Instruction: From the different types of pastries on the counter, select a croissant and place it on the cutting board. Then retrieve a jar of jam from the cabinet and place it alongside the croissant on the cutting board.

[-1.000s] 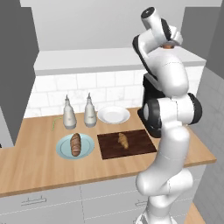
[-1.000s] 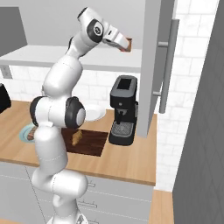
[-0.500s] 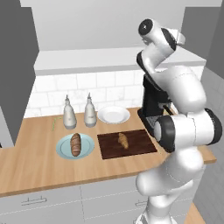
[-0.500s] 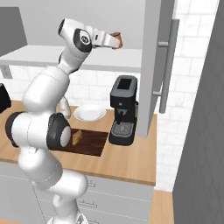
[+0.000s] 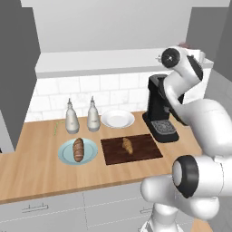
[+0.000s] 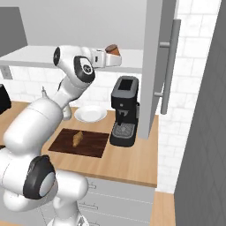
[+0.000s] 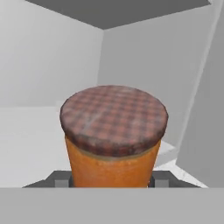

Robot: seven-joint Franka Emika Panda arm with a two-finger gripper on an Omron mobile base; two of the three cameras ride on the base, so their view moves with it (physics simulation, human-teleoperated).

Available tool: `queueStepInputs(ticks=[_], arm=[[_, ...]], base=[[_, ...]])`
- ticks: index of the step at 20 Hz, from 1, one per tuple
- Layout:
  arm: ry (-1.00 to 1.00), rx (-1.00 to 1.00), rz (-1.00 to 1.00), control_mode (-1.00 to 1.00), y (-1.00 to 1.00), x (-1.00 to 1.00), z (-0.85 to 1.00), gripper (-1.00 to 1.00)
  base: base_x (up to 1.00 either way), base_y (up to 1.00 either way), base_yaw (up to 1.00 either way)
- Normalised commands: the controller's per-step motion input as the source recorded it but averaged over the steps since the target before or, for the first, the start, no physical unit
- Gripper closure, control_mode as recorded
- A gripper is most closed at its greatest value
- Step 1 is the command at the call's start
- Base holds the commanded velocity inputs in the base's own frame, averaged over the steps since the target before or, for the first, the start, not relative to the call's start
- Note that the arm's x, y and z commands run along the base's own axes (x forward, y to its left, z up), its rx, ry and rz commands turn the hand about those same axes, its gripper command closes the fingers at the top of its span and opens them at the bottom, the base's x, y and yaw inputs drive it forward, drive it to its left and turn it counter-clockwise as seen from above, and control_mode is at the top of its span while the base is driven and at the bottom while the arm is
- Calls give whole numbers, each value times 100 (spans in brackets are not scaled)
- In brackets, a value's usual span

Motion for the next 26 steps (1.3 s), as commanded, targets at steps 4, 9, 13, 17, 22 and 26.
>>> queueStepInputs(ticks=[4, 9, 13, 17, 22, 26], arm=[[50, 16, 0, -100, 31, -100, 54, 100], [44, 14, 6, -100, 39, -100, 41, 100], [31, 13, 21, -100, 18, -56, 8, 100], [9, 20, 32, -100, 0, -9, -65, 100], [-3, 28, 36, -100, 0, -45, -98, 100], [-23, 14, 27, -100, 30, -99, -74, 100]], base=[[0, 0, 0], [0, 0, 0], [0, 0, 0], [0, 0, 0], [0, 0, 0], [0, 0, 0]])
